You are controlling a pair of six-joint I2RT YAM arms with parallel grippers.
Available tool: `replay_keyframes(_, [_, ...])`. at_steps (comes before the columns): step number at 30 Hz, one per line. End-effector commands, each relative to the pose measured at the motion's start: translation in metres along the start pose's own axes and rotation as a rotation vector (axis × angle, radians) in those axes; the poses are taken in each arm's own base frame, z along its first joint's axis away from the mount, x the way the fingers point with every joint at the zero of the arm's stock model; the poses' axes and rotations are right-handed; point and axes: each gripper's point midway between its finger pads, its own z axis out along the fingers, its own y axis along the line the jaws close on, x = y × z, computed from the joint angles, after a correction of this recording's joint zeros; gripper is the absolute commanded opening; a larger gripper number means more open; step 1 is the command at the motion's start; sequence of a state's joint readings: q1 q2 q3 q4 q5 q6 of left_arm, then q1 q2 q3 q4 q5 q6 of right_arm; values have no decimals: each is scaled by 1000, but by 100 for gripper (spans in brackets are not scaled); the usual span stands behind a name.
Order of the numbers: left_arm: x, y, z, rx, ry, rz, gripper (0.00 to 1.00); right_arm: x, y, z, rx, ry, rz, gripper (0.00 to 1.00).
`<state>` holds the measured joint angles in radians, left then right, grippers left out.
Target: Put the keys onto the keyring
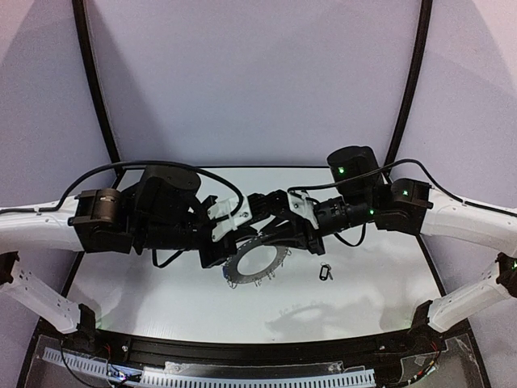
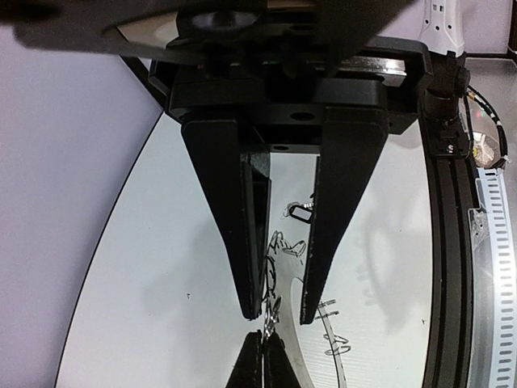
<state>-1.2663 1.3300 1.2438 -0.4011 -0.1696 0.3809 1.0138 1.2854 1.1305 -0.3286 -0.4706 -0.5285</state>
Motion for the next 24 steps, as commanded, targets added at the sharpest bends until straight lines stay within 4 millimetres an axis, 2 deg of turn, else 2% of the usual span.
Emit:
replay_keyframes(1, [-4,4,-5,-17,22,35,1,-10,6,-1,-12,-42,-31,20])
replay_keyframes(8, [-2,3,1,-23,69,62,1,-18,4,1,-2,-95,-33,18])
replay_keyframes(13, [-4,1,0,-15,60,59,1,-17,3,1,9,-107,-24,13])
replay_keyframes(18, [-3,-2,0,-4,47,39,1,-19,4,-7,38,-136,-38,15])
replay_keyframes(24, [-13,-8,-12,29,-41,-14,1,-26,17,-19,25,-212,-77,20])
